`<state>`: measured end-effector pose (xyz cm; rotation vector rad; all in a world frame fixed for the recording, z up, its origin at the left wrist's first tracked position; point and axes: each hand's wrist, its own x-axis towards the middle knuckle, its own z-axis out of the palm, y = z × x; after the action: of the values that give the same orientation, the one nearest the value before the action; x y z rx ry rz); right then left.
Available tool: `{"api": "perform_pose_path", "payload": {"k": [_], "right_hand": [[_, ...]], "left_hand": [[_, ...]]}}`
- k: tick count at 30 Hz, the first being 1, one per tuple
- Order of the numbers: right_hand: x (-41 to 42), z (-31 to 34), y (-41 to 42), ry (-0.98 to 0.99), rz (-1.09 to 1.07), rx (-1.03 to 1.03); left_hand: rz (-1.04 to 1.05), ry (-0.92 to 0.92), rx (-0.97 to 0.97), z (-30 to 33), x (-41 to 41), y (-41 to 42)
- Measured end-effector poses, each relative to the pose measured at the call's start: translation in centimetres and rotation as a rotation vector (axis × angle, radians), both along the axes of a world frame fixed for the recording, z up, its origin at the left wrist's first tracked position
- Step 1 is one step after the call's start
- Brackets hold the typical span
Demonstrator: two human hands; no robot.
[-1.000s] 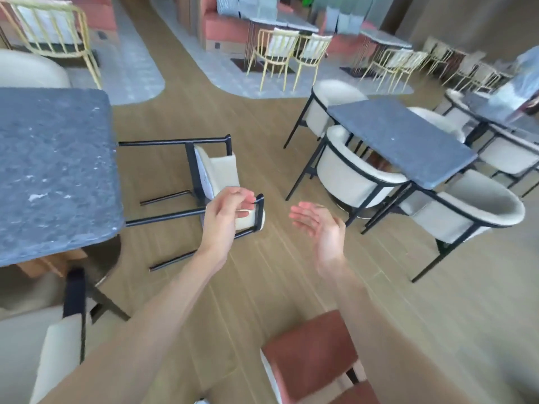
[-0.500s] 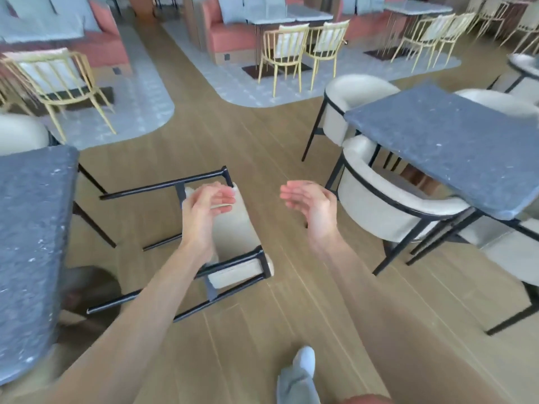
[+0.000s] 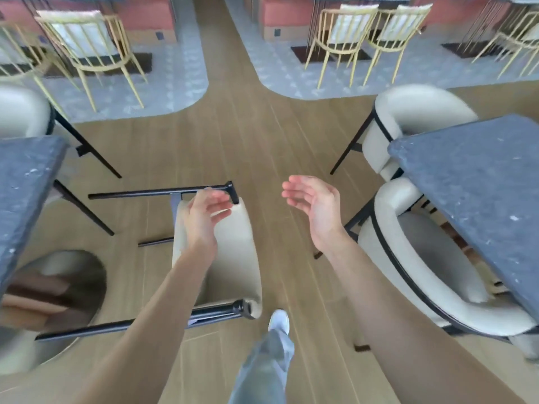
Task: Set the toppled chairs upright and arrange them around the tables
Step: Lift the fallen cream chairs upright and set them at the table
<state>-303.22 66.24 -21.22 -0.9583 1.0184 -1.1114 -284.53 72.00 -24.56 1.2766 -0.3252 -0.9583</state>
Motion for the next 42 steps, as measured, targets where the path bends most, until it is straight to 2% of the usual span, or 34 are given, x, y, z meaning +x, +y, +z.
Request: {"api": "perform_pose_path", "payload": {"k": [7,13,21,30,36,42], "right_hand": [[3.8,-2.5,-14.5,0.106,0.142,0.033],[12.5,-2.2,-23.8,0.166,0.403,0.046],[25.4,-2.1,-25.6,0.148,0.825,0.034],[34.7,-4.0,-26.6,0.142,1.343,-0.001],[35.6,-6.0,-28.9,0.255,1.669,0.006],[34.5,-10.0,-29.0,0.432,1.826,0.041]], "left_hand": [[0.131,0.108,-0.037,-2.8,0.3,-14.8],[0.403,0.152,-0.042,-2.6,4.9,-20.2],[0.813,0.084,-0.022,-1.8,12.6,-18.6],[1.331,0.033,-0.05,-2.4,15.8,-17.0],[1.647,0.136,0.02,-4.7,11.0,-18.6],[1.839,0.307,0.098,-9.8,5.5,-19.5]]}}
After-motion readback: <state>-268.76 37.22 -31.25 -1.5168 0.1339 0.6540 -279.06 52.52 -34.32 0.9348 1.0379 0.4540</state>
